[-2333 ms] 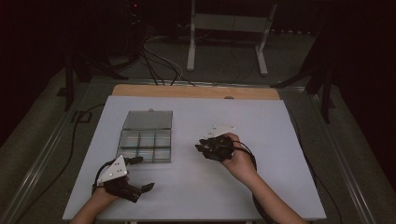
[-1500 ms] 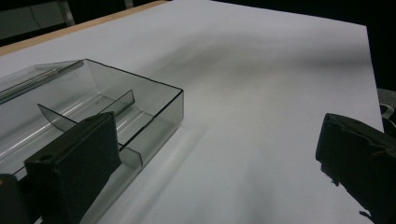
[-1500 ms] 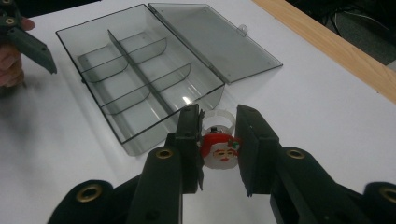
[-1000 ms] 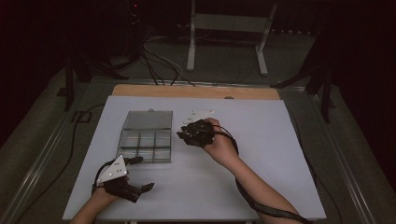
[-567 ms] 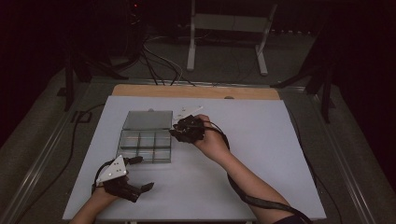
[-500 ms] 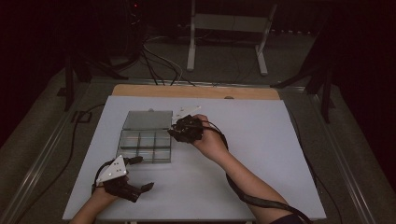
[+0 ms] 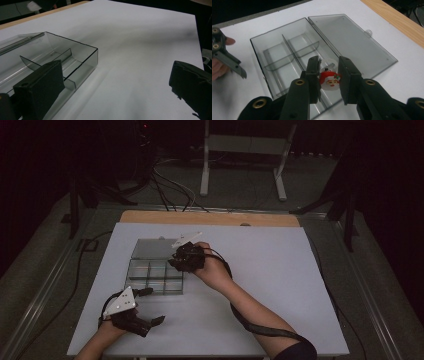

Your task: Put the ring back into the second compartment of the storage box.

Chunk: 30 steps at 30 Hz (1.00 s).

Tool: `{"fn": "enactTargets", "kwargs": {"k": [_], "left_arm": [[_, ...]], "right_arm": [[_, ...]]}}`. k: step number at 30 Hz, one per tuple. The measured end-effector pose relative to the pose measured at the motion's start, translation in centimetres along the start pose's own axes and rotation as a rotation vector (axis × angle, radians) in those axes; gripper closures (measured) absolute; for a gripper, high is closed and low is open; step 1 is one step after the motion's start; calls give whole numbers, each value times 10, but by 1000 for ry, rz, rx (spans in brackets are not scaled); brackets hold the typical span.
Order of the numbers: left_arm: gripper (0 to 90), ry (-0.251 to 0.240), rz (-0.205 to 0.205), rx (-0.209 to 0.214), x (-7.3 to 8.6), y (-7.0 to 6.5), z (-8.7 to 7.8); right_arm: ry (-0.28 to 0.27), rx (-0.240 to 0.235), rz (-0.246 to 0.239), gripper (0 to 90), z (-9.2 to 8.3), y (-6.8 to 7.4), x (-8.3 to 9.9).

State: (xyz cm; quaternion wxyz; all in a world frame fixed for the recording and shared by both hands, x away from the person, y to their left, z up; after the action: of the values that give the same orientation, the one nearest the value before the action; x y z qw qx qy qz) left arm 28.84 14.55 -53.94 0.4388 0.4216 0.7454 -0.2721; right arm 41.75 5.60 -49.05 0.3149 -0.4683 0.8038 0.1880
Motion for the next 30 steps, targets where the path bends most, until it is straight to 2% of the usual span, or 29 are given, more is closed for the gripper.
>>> {"fn": "enactTargets", "kwargs": {"k": [13, 18, 30], "left_arm": [[8, 0, 1, 0, 0, 0, 0], [8, 0, -1, 0, 0, 0, 0], [8, 1, 2, -1, 0, 1, 0]], "right_arm": [[5, -36, -5, 711, 25, 16, -15], [11, -55, 15, 711, 34, 18, -17], [29, -67, 67, 710, 56, 16, -17]]}}
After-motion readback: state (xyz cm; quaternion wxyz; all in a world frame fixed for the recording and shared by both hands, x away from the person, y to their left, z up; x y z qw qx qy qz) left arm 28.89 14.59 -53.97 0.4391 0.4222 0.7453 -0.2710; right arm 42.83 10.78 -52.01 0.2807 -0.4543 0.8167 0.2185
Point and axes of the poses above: each handheld gripper's, and its own axes: z roughly forward along the jaws, x roughly out of its underside, y roughly to its left, the point moved 9 cm from there along z, roughly forward along the jaws, and after that the axes turned 5 degrees about y, right-handed, at the moved point
